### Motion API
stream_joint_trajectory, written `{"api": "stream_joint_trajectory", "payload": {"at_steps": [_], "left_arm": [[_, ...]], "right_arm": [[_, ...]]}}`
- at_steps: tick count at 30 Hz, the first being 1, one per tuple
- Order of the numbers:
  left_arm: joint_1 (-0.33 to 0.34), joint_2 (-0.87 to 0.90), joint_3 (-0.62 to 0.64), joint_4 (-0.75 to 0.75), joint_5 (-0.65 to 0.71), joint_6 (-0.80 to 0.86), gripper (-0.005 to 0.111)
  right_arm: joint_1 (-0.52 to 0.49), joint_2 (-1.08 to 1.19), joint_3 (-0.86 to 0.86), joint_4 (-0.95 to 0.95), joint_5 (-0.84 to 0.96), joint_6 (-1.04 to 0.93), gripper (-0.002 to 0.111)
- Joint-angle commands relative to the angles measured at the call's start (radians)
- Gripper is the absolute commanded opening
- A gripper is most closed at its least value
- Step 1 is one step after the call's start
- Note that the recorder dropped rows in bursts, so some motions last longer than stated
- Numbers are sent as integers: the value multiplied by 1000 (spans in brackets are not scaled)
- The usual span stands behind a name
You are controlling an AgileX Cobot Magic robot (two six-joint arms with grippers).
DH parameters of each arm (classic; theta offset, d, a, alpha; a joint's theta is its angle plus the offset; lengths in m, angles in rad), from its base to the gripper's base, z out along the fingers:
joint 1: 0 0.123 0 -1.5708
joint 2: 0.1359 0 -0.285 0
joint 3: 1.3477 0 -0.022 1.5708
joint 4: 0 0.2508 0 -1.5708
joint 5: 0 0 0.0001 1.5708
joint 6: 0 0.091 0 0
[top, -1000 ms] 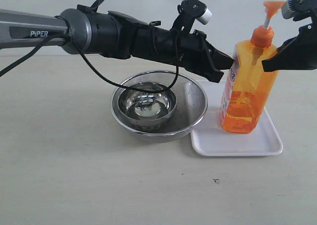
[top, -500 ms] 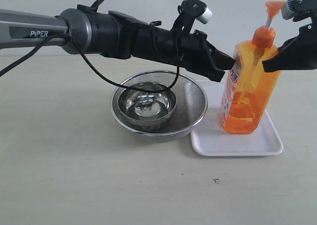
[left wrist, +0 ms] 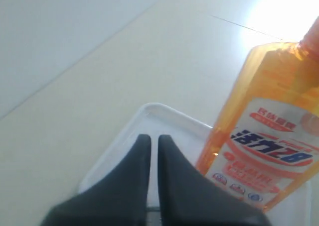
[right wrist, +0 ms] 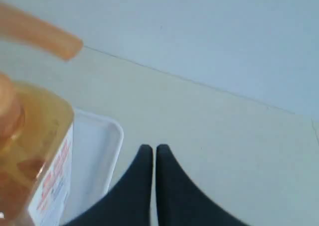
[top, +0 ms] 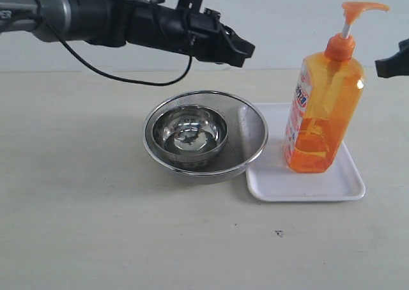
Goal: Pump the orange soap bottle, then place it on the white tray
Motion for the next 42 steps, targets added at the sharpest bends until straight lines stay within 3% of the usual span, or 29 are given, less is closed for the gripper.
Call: {"api": "stream_joint_trajectory", "payload": {"at_steps": [1, 6, 9, 17, 42], "left_arm": [[33, -87, 36, 180, 5, -147, 5], [39, -223, 211, 217, -10, -152, 5], [39, -312, 328, 215, -159, -152, 5], [44, -350, 357, 215, -210, -152, 5], [44, -350, 357, 215, -209, -152, 5]], "right_arm": [[-4, -171, 157, 3, 54, 125, 0], [-1, -494, 337, 3, -1, 238, 0], [-1, -691, 382, 3, 3, 238, 0], [-1, -1003, 383, 3, 15, 244, 0], [-1, -1043, 383, 3, 73, 259, 0]]}}
